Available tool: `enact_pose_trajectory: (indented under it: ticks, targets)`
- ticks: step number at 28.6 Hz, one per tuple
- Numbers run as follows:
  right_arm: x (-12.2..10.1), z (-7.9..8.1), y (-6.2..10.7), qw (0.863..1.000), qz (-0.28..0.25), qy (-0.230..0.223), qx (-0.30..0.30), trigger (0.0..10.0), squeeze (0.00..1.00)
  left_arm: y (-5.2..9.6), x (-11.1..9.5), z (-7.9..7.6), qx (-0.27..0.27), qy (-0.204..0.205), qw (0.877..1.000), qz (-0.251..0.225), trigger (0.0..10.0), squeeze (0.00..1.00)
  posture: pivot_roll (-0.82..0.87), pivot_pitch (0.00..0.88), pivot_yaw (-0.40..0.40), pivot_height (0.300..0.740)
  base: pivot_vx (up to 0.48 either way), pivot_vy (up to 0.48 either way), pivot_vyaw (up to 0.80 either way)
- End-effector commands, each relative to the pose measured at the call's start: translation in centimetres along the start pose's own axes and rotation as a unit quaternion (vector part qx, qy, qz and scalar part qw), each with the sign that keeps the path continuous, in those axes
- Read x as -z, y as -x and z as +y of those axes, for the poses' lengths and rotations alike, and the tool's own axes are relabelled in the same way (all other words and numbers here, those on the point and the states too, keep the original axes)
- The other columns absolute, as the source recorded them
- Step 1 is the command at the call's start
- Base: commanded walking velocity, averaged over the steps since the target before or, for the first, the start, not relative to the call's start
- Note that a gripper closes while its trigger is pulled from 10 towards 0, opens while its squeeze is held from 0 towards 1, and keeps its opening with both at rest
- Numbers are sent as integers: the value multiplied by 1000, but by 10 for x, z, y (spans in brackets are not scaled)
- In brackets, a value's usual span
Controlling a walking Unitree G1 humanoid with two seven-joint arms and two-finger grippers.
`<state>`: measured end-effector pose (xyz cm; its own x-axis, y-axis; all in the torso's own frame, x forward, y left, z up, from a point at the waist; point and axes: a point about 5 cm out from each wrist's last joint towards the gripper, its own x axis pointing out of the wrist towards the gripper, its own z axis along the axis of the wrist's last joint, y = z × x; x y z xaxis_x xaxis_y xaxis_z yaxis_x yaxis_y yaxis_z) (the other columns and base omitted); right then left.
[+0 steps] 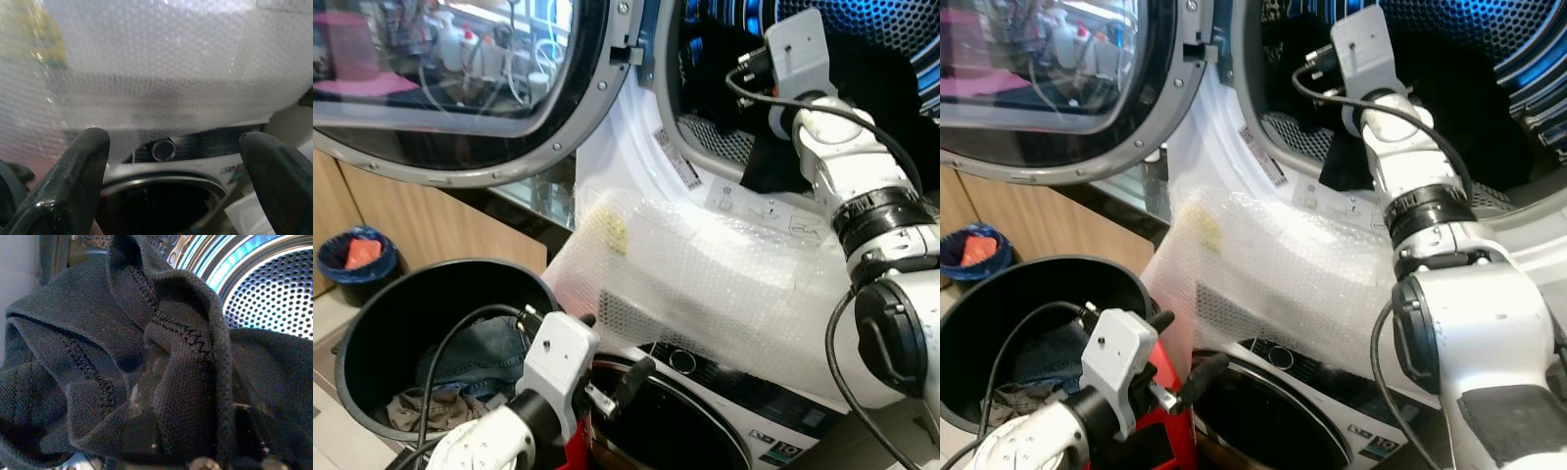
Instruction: Clothes washing
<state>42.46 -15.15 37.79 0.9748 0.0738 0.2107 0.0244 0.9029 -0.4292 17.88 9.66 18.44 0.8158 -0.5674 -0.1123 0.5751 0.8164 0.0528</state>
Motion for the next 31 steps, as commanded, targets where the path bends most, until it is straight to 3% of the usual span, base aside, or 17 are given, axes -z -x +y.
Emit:
enact_pose_trajectory:
  ticks: [1,10,17,22,24,27,29,31]
  targets:
    - [-7,-4,-1,1000,3,0,15,10000,0,4,-2,-7,4,4,1000,-1,10000,0,114,155,-244,740,0,0,0]
    - [-32,1,-2,999,-15,-29,24,10000,0,17,1,-18,-14,26,999,17,10000,0,137,204,-284,740,0,0,0]
    - [-44,-16,-1,996,-25,-57,64,10000,0,23,4,-23,-28,38,999,25,10000,0,153,223,-311,740,0,0,0]
    - [-43,-46,4,987,-26,-90,133,10000,0,24,6,-25,-41,46,998,28,10000,0,157,231,-329,740,0,0,0]
    - [-43,-48,5,986,-26,-91,137,10000,0,24,6,-25,-42,47,998,28,10000,0,157,231,-329,740,0,0,0]
    - [-35,-74,11,977,-17,-88,193,10000,0,25,7,-26,-46,48,997,30,10000,0,156,235,-331,740,0,0,0]
    - [-35,-76,12,976,-16,-88,197,10000,0,25,8,-26,-46,48,997,30,10000,0,153,236,-331,740,0,0,0]
    - [-27,-100,20,962,-5,-98,256,10000,0,25,8,-26,-47,50,997,32,10000,0,145,236,-329,740,0,0,0]
